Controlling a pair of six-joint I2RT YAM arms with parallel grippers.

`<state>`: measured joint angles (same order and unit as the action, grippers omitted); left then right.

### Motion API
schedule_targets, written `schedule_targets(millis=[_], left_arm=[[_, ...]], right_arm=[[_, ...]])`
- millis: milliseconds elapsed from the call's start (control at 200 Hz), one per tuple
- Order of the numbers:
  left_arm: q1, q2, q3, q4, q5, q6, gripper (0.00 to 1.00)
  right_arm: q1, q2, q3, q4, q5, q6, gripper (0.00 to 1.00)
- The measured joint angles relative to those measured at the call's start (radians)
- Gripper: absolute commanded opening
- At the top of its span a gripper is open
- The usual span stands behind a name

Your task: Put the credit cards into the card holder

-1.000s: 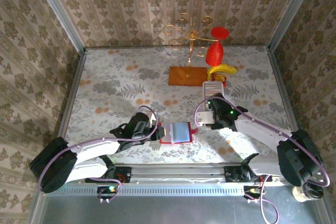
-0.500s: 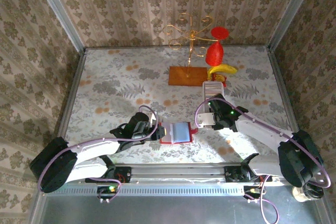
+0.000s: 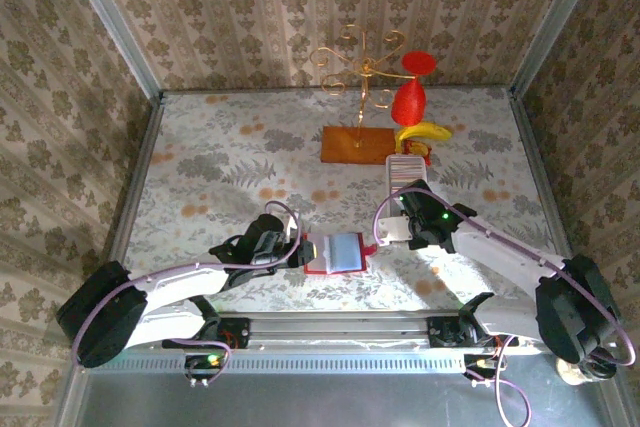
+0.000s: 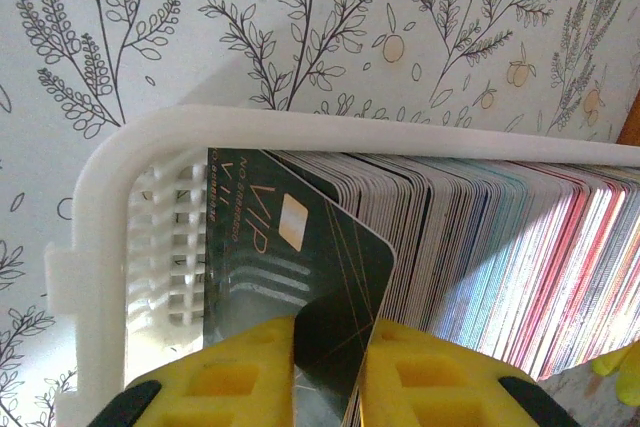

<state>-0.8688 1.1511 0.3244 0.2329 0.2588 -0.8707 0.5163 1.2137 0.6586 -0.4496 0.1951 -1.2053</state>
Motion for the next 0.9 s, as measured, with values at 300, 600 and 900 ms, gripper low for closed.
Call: schedule_targets(millis=[300, 600, 900], left_arm=[[0.0, 0.0, 0.0, 0.0, 0.0, 0.0, 0.08], [-0.002, 0.0, 0.0, 0.0, 0.0, -0.005, 0.07], [-0.003, -0.001, 0.0, -0.003, -0.001, -0.009, 0.08]], right_arm=[[0.003, -0.035, 0.0, -0.03, -0.009, 0.009, 0.09], [0.017, -0.092, 0.0, -0.082, -0.014, 0.032, 0.01], [0.085, -0.22, 0.05, -0.196, -0.019, 0.107, 0.0]])
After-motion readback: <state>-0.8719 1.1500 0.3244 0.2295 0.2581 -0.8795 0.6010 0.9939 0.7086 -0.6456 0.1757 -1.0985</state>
